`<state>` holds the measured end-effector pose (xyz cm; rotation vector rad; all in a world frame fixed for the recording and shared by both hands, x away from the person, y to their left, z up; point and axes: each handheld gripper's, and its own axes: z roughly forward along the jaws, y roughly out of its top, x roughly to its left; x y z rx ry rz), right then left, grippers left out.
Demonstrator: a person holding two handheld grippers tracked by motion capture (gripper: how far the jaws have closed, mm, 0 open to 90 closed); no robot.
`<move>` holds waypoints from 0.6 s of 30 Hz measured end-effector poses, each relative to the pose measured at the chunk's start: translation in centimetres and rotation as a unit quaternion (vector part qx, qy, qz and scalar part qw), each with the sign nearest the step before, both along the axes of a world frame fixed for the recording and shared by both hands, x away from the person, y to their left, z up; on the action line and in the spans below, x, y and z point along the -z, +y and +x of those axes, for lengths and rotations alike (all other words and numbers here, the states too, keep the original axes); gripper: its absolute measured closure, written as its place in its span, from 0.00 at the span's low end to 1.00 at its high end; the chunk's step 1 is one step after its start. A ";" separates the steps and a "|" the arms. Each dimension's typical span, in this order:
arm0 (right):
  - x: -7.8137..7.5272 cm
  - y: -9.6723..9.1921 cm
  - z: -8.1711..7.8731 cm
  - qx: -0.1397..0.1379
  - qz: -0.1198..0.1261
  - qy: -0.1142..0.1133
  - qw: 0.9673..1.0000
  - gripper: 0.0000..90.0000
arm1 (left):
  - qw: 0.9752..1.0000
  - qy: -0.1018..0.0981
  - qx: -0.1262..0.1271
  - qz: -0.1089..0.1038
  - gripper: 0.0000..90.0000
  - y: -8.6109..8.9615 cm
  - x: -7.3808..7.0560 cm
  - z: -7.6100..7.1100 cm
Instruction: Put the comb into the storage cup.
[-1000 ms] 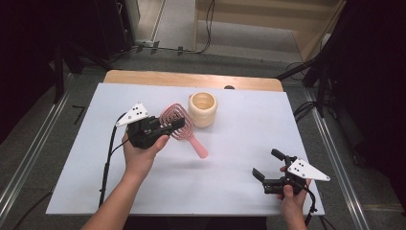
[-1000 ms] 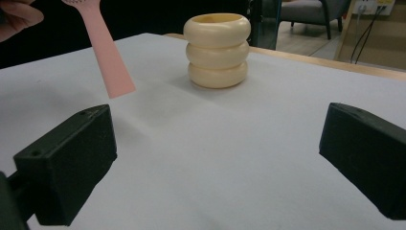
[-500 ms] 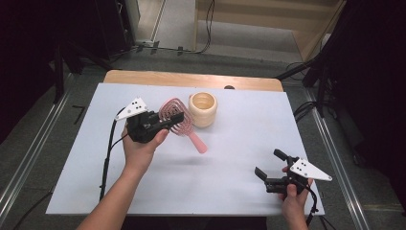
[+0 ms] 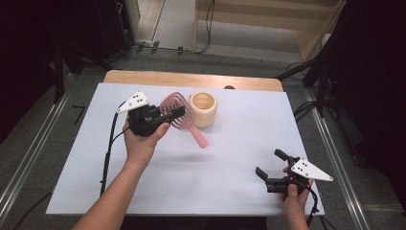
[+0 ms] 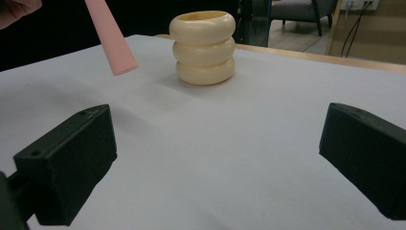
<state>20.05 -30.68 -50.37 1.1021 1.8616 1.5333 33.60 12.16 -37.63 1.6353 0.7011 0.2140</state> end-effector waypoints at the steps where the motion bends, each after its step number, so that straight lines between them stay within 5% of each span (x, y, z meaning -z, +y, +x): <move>1: 0.0 0.0 0.0 0.000 0.001 0.000 1.000 0.00 | 1.000 -0.001 0.000 0.001 0.73 0.0 0.0 0.1; 18: 0.1 0.1 0.1 -0.007 0.001 0.004 1.000 0.00 | 1.000 0.000 -0.003 -0.007 0.73 -0.3 -1.0 1.6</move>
